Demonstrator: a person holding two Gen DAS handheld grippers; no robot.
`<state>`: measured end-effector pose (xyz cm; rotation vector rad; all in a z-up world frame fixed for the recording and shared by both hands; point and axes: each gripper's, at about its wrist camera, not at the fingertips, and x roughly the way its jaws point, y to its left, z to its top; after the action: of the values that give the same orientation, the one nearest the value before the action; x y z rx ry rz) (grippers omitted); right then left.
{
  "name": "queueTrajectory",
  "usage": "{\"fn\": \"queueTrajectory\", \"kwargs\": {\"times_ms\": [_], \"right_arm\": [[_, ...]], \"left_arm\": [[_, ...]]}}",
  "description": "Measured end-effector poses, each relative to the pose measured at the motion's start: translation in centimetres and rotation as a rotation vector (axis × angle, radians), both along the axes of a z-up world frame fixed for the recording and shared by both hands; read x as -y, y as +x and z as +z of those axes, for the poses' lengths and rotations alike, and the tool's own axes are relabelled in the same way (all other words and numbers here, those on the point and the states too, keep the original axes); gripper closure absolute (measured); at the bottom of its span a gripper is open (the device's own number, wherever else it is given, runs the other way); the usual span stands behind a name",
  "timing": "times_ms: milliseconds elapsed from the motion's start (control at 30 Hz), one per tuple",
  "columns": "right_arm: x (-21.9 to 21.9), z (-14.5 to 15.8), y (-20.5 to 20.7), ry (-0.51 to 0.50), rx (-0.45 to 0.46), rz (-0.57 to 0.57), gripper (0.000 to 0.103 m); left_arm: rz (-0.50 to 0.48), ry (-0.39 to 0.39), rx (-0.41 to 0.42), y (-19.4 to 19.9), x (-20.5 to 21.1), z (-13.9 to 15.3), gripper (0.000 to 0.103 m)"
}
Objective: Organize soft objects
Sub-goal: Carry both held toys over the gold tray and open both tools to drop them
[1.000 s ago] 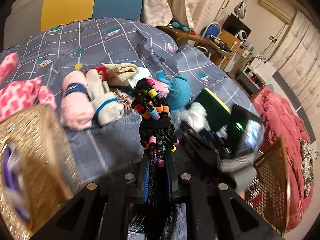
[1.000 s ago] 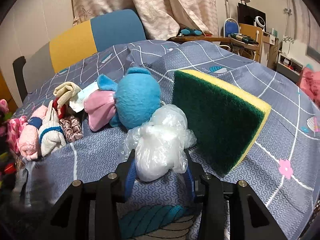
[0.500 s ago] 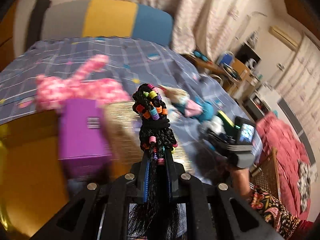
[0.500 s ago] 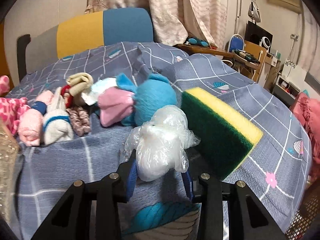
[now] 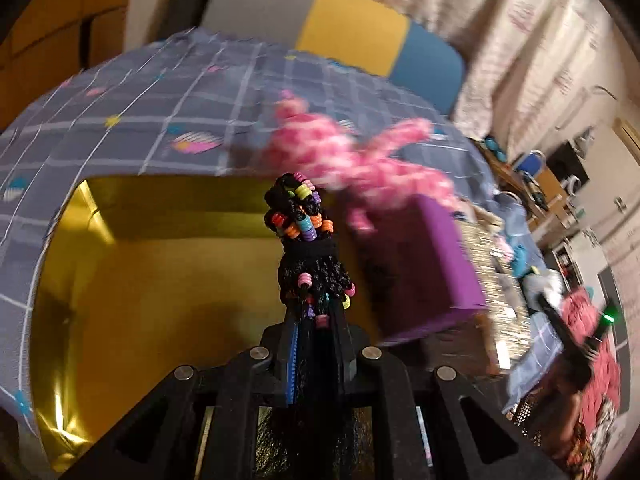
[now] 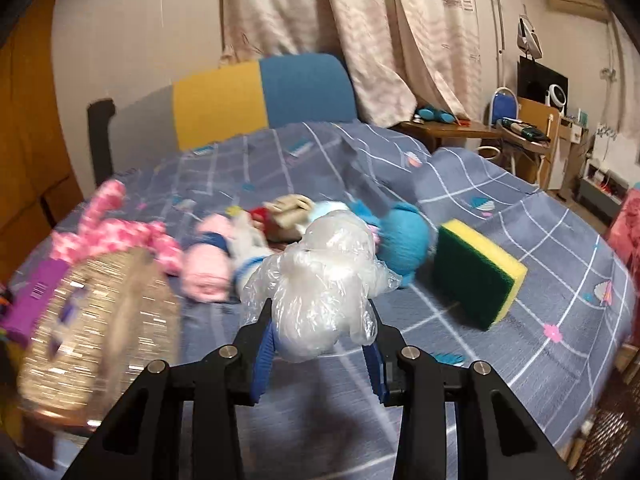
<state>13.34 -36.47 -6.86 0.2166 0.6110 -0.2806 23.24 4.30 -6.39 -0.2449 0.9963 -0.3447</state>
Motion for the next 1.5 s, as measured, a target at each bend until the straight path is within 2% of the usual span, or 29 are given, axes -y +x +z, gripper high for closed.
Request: {"fn": "queueTrajectory", "kwargs": {"times_ms": [200, 367, 533, 600, 667, 733, 933, 1067, 1167, 1333, 1500], "right_arm": [[-4.2, 3.2, -1.5, 0.083, 0.079, 0.045, 0.063], [-9.1, 6.2, -2.3, 0.082, 0.144, 0.153, 0.063], [-13.7, 7.8, -2.3, 0.096, 0.175, 0.269, 0.063], [-15.5, 7.9, -2.1, 0.109, 0.173, 0.318, 0.063], [-17.4, 7.7, -1.9, 0.116, 0.161, 0.369, 0.063], [-18.9, 7.4, -1.6, 0.123, 0.144, 0.408, 0.063], [-23.7, 5.7, -0.6, 0.138, 0.076, 0.53, 0.063], [-26.3, 4.8, 0.4, 0.149, 0.035, 0.595, 0.063], [-28.0, 3.8, 1.3, 0.163, -0.003, 0.636, 0.063], [-31.2, 1.5, 4.1, 0.187, -0.097, 0.711, 0.063], [-34.3, -0.1, 6.4, 0.198, -0.163, 0.761, 0.063]], "left_arm": [[0.052, 0.078, -0.087, 3.1, -5.0, -3.2, 0.091], [0.094, 0.121, -0.14, 5.5, -8.4, -5.1, 0.089], [0.173, 0.201, -0.109, 7.0, -11.1, -5.4, 0.086], [0.21, 0.214, -0.103, 7.3, -12.0, -5.3, 0.076], [0.24, 0.201, -0.088, 7.3, -12.8, -5.0, 0.072], [0.252, 0.173, -0.064, 6.7, -13.3, -4.6, 0.06], [0.33, 0.169, -0.007, 4.0, -15.0, -3.4, 0.059], [0.365, 0.165, 0.002, 2.5, -15.8, -3.3, 0.059], [0.365, 0.141, 0.022, 1.0, -16.2, -3.0, 0.059], [0.366, 0.166, 0.042, -1.2, -15.9, -2.7, 0.059], [0.342, 0.131, 0.037, -3.1, -15.4, -2.9, 0.059]]}}
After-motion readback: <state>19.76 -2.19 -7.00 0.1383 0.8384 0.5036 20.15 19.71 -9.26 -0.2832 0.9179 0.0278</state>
